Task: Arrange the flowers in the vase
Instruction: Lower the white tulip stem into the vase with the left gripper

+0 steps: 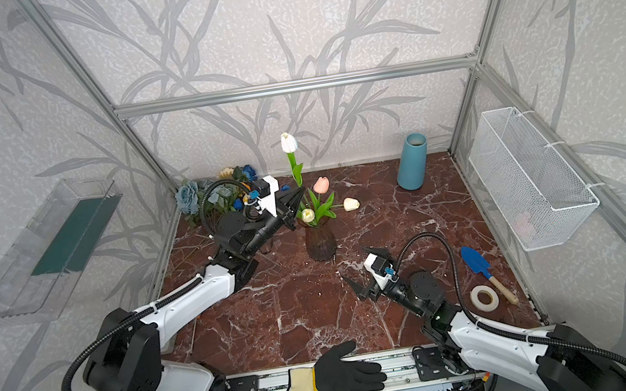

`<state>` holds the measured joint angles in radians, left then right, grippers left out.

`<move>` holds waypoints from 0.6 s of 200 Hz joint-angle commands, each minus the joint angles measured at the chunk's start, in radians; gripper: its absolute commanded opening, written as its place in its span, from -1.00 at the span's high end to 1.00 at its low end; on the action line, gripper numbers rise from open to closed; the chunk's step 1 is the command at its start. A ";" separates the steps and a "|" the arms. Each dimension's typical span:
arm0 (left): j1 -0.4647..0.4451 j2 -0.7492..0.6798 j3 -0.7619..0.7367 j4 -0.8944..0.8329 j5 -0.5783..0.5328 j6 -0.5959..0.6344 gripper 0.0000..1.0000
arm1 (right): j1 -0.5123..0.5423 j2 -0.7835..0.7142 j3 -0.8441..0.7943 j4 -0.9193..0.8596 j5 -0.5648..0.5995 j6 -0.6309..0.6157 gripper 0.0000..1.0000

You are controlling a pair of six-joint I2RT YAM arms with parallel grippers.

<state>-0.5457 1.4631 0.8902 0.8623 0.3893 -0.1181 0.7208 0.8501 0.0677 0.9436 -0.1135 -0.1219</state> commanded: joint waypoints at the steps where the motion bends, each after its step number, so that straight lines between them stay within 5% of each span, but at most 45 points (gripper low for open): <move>1: -0.005 0.016 0.040 -0.024 0.013 0.031 1.00 | 0.005 0.001 -0.005 0.012 -0.006 0.001 -0.82; 39: -0.008 0.014 0.057 -0.102 0.021 0.058 0.99 | 0.005 0.000 -0.004 0.010 -0.005 0.000 -0.82; 86: -0.008 0.001 0.066 -0.174 0.029 0.069 0.67 | 0.005 0.003 -0.004 0.012 -0.005 0.001 -0.83; 120: -0.008 -0.007 0.075 -0.218 0.026 0.082 0.63 | 0.005 0.004 -0.004 0.013 -0.006 0.001 -0.82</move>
<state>-0.5499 1.4769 0.9325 0.6815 0.3992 -0.0593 0.7208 0.8524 0.0677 0.9432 -0.1135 -0.1219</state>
